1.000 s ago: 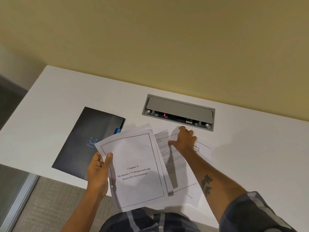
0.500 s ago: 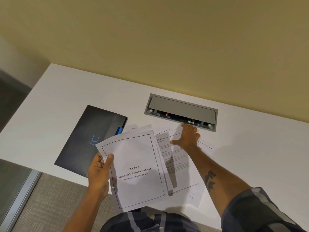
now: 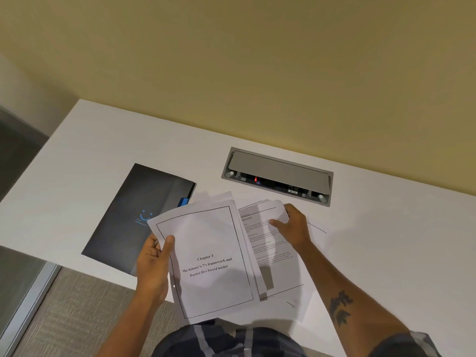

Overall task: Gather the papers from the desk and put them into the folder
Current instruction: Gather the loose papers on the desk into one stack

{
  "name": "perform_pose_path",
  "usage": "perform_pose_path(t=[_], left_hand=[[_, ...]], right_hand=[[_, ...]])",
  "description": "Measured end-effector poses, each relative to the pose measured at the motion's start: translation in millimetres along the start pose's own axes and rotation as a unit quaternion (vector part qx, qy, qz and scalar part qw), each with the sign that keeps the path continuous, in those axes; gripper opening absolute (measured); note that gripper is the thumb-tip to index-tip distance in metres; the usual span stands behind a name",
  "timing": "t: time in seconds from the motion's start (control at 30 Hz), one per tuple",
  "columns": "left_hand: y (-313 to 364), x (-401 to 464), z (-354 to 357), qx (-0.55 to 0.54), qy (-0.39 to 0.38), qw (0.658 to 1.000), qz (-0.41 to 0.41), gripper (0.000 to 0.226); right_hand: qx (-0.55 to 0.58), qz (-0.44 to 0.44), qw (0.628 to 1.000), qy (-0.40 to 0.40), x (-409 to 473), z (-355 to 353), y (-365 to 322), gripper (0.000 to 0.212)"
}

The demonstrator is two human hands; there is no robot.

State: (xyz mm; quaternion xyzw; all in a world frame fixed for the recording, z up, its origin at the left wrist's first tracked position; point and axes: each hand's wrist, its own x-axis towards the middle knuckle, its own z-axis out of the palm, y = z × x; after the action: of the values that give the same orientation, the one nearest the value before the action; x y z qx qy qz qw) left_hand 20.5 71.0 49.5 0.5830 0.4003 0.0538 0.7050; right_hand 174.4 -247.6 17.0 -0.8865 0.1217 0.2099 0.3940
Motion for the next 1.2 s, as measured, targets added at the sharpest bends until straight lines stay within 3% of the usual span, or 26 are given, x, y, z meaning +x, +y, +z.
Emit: perform_pose_path(t=[0.23,0.37,0.53,0.87,1.07,1.2], left_hand=[[1.2,4.0,6.1,0.002,-0.044,0.999,-0.015,0.041],[2.5,5.9,13.4,-0.009,-0.082,0.996,-0.039,0.035],[0.3,6.7,25.8,-0.007,-0.108,0.991,-0.080,0.038],[-6.2,-2.6,34.9,0.059,-0.129,0.980,-0.139,0.022],[-17.0,-11.5,27.9,0.099,-0.120,0.975,-0.159,0.025],[-17.8,-19.5,24.0,0.072,-0.098,0.984,-0.126,0.020]], right_hand=[[0.017,-0.001,1.000,0.006,-28.1,-6.5,35.3,0.032],[0.118,-0.033,0.991,0.061,-47.2,-19.6,34.3,0.029],[0.242,-0.052,0.966,0.072,-77.5,-29.7,18.2,0.023],[0.266,-0.056,0.962,-0.006,-121.3,-4.4,-18.9,0.017],[0.277,-0.051,0.956,-0.081,-132.8,14.4,-17.1,0.025],[0.277,-0.009,0.951,-0.134,-129.6,2.3,-11.2,0.046]])
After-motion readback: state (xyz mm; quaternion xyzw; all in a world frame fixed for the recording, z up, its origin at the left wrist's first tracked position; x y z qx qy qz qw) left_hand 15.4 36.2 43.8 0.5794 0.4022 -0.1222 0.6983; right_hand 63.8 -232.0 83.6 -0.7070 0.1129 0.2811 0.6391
